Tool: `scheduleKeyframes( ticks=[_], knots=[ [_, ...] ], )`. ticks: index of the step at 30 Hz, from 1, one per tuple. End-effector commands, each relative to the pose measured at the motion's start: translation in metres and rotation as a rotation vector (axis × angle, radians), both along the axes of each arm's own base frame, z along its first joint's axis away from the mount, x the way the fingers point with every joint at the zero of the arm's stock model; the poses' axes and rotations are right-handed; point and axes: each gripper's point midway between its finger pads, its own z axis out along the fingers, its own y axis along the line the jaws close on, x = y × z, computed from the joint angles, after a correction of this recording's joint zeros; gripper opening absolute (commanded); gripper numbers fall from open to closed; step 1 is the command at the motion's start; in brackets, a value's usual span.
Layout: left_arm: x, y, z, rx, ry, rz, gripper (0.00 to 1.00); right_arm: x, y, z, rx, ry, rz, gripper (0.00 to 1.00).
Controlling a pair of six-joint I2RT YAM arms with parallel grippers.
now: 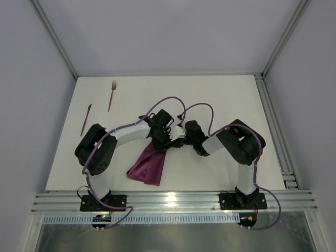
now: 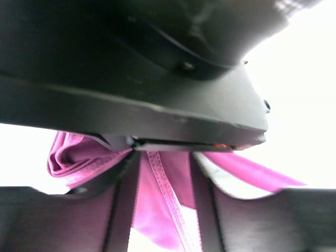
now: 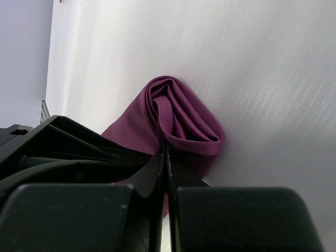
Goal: Fold the napkin into a case and place the utensils inside
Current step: Stuff the top corner of the smaller-rectangle-folded napkin into the folded napkin.
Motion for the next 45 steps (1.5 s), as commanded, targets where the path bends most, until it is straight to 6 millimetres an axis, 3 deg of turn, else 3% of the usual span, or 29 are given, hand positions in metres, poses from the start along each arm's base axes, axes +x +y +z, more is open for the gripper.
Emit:
scheduleKeyframes(
  ticks=[1, 8, 12, 14, 15, 21, 24, 31, 39, 41, 45],
  knots=[
    [0.010, -0.008, 0.034, -0.040, -0.051, -0.003, 0.48, -0.007, -0.004, -0.022, -0.084, 0.040, -0.005, 0.04],
    [-0.007, -0.003, 0.067, -0.055, -0.003, -0.016, 0.50, -0.007, -0.008, -0.030, -0.112, 0.052, -0.014, 0.04],
    [-0.010, 0.015, 0.076, 0.003, -0.038, -0.007, 0.47, -0.007, -0.008, -0.030, -0.109, 0.049, -0.012, 0.04],
    [-0.005, 0.027, 0.072, 0.044, -0.091, 0.005, 0.46, -0.007, -0.006, -0.028, -0.105, 0.045, -0.009, 0.04],
    [-0.008, 0.041, 0.061, 0.093, -0.109, 0.009, 0.46, -0.007, -0.007, -0.028, -0.106, 0.042, -0.008, 0.04],
    [-0.007, 0.075, 0.019, 0.240, -0.158, 0.015, 0.52, -0.005, -0.004, -0.023, -0.100, 0.031, 0.002, 0.04],
    [0.000, 0.070, 0.015, 0.215, -0.194, 0.014, 0.52, -0.006, -0.004, -0.023, -0.101, 0.030, 0.003, 0.04],
    [-0.014, 0.054, 0.011, 0.135, -0.121, -0.004, 0.50, -0.006, -0.005, -0.023, -0.102, 0.029, 0.002, 0.04],
    [-0.007, 0.043, 0.021, 0.099, -0.138, 0.014, 0.50, -0.006, -0.005, -0.022, -0.101, 0.025, 0.001, 0.04],
    [-0.007, 0.044, 0.017, 0.117, -0.134, 0.010, 0.46, -0.006, -0.005, -0.022, -0.101, 0.023, 0.001, 0.04],
    [-0.012, 0.045, 0.005, 0.153, -0.094, 0.002, 0.26, -0.005, -0.005, -0.022, -0.099, 0.023, 0.001, 0.04]
  ],
)
